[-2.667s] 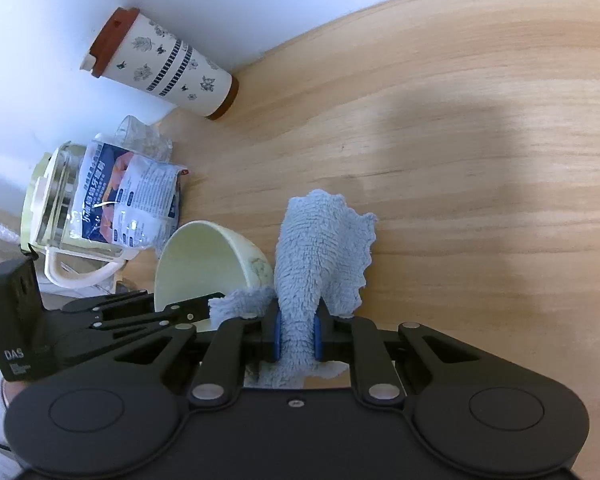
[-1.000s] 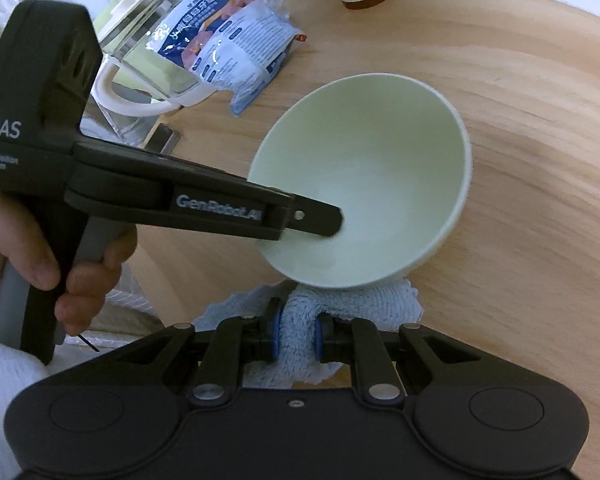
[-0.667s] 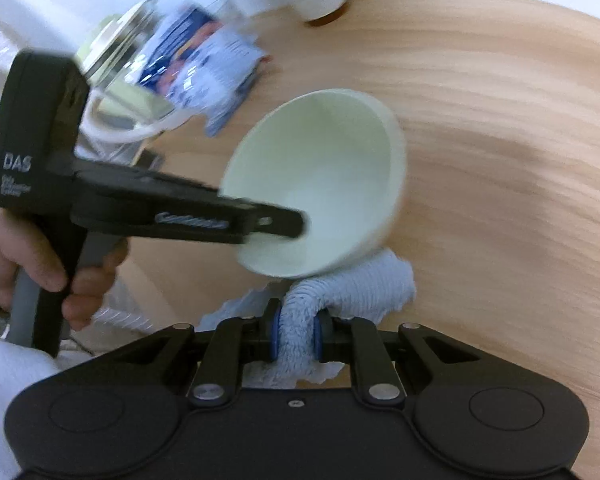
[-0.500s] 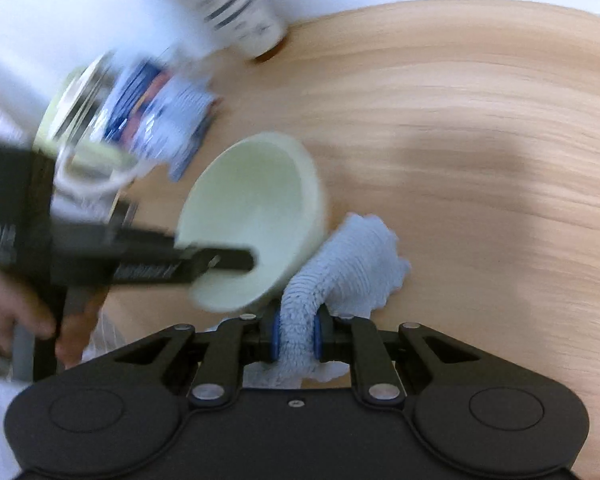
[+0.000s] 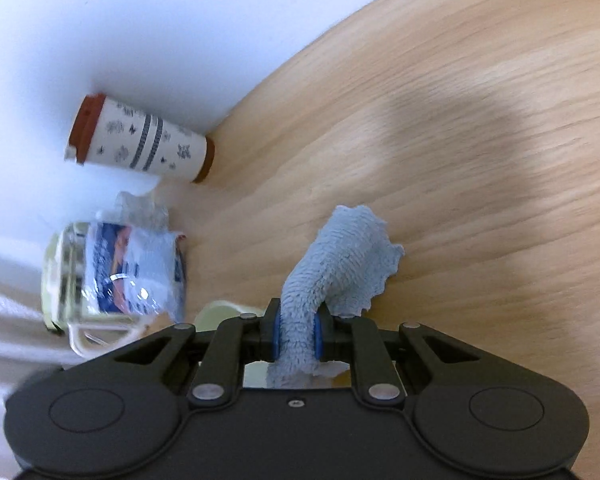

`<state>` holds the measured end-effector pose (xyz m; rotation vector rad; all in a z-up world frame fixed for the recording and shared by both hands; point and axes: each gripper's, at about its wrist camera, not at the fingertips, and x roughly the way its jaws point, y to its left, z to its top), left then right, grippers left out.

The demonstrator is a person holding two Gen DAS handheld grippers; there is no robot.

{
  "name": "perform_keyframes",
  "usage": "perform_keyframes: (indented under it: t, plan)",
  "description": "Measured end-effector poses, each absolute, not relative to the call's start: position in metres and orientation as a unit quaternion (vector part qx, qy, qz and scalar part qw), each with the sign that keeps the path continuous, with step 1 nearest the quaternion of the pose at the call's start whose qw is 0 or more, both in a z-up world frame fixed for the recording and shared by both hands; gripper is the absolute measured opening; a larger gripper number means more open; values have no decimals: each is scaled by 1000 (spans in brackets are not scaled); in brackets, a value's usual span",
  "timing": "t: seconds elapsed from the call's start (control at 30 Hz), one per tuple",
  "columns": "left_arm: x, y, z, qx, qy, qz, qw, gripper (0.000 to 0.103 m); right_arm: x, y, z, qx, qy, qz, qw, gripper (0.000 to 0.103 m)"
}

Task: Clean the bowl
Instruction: 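Wipe the bowl's outer wall again with the right tool's cloth while left holds the rim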

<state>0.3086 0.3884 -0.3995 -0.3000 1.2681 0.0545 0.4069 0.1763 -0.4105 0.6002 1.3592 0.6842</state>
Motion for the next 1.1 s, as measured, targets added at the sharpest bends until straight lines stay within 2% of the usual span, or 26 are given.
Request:
perform_keyframes:
  t: [0.33, 0.67, 1.1]
  plan:
    - [314, 385, -400, -124, 590, 19, 798, 23, 418, 237, -394, 165, 612, 343, 693, 21]
    - [320, 380, -402, -125, 583, -4, 803, 20, 415, 297, -386, 82, 628, 407, 658, 21]
    - [320, 375, -402, -121, 575, -16, 809, 18, 411, 308, -388, 52, 643, 432, 630, 20]
